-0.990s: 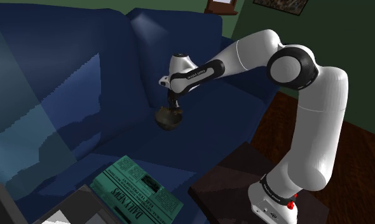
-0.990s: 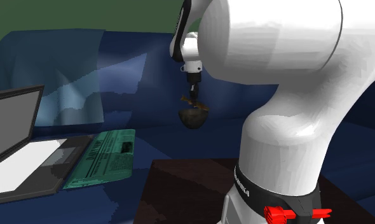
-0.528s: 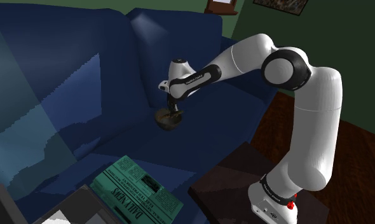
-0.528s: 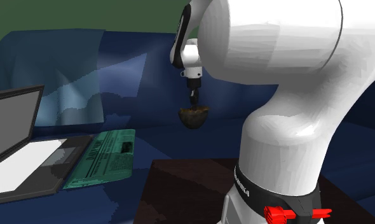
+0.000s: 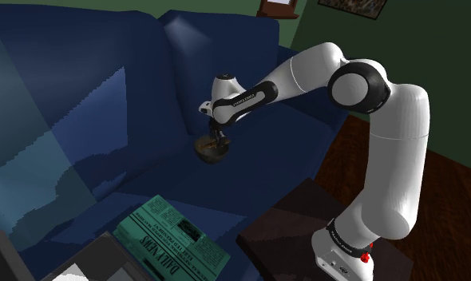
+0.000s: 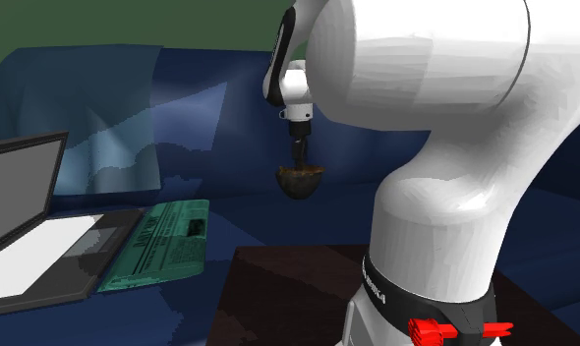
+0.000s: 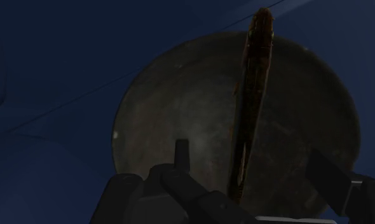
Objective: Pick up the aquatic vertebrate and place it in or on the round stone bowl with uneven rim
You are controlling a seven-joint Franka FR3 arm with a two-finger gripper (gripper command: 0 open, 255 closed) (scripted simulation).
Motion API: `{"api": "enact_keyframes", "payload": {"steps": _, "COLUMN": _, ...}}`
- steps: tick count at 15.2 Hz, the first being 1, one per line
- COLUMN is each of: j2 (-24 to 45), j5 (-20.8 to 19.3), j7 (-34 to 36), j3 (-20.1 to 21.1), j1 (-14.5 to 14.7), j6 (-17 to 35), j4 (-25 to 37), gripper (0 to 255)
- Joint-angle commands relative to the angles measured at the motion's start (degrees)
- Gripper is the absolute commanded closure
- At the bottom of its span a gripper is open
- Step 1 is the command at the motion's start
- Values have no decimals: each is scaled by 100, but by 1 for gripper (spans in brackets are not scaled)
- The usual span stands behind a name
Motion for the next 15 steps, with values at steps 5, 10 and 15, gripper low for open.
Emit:
{"api": "enact_keyframes", "payload": {"steps": 5, "j2": -263, "j5": 35, "j7": -22, "j3": 25, "j1": -6, "j6": -279, "j4": 17, "gripper": 0}}
{"api": "enact_keyframes", "payload": {"steps": 10, "j2": -482, "j5": 66, "j7": -42, "j3": 45, "j1": -8, "j6": -540, "j4": 59, "gripper": 0}}
{"api": "enact_keyframes", "payload": {"steps": 15, "j2": -482, "j5": 66, "j7": -42, "j3": 45, "j1": -8, "j6": -539, "j4": 58, "gripper": 0}}
